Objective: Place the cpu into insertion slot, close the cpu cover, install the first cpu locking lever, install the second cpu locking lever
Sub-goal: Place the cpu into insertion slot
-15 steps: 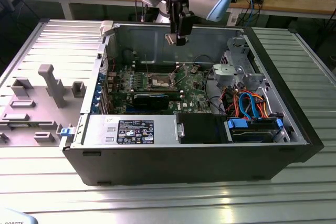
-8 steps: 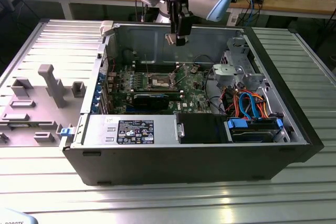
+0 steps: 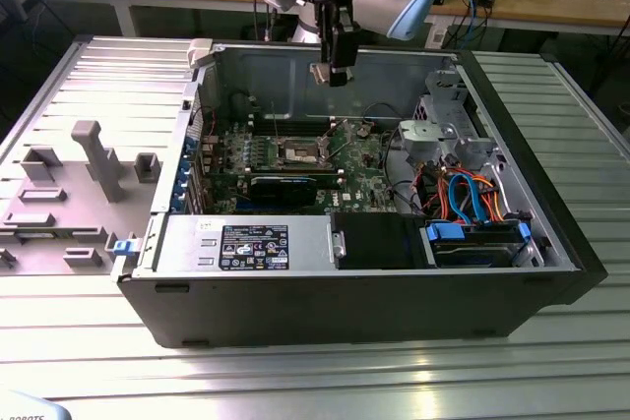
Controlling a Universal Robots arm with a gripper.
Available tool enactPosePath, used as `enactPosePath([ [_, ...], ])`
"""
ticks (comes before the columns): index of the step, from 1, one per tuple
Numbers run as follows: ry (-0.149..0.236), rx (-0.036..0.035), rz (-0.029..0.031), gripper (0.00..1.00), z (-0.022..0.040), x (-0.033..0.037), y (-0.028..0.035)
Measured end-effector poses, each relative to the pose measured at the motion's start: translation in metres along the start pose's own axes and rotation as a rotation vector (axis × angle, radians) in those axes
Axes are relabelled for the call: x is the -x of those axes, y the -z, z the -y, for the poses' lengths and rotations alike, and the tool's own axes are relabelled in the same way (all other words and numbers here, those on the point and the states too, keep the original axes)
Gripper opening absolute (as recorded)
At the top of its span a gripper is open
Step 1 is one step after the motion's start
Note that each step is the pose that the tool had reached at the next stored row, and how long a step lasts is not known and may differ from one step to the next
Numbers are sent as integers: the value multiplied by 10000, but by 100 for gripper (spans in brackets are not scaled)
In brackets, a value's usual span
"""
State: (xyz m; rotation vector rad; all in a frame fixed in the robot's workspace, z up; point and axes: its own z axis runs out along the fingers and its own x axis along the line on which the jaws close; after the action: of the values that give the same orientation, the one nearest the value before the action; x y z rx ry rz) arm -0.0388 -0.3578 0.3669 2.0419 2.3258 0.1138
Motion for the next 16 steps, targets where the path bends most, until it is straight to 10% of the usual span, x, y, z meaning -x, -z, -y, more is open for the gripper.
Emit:
enactPosePath([
  [16, -647, 10, 54, 54, 0, 0, -2],
])
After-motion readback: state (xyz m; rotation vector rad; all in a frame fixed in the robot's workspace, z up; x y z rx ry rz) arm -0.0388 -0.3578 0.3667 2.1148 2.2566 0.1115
